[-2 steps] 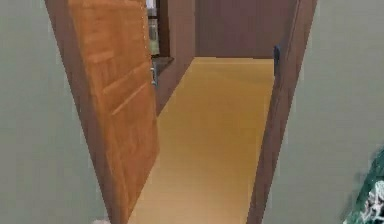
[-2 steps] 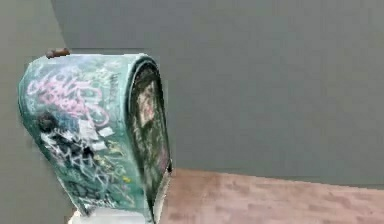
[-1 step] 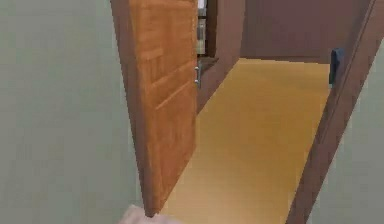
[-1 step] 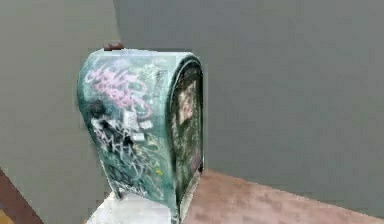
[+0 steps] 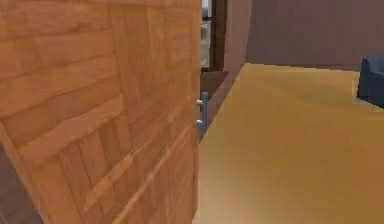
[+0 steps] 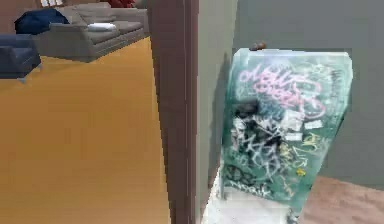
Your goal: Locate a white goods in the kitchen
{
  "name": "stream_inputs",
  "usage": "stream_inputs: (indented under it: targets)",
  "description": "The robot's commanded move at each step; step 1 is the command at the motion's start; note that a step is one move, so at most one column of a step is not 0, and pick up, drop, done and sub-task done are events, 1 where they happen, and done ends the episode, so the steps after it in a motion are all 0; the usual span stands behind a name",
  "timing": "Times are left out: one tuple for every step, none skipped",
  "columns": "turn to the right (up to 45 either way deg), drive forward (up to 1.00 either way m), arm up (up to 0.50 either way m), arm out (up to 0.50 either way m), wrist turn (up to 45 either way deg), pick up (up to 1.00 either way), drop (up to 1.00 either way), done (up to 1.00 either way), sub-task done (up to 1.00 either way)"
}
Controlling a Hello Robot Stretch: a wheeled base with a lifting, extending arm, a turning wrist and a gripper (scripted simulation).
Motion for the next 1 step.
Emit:
stream_inputs:
  targets:
    - [45.0, 0.0, 0.0, 0.0, 0.0, 0.0, 0.0, 0.0, 0.0]
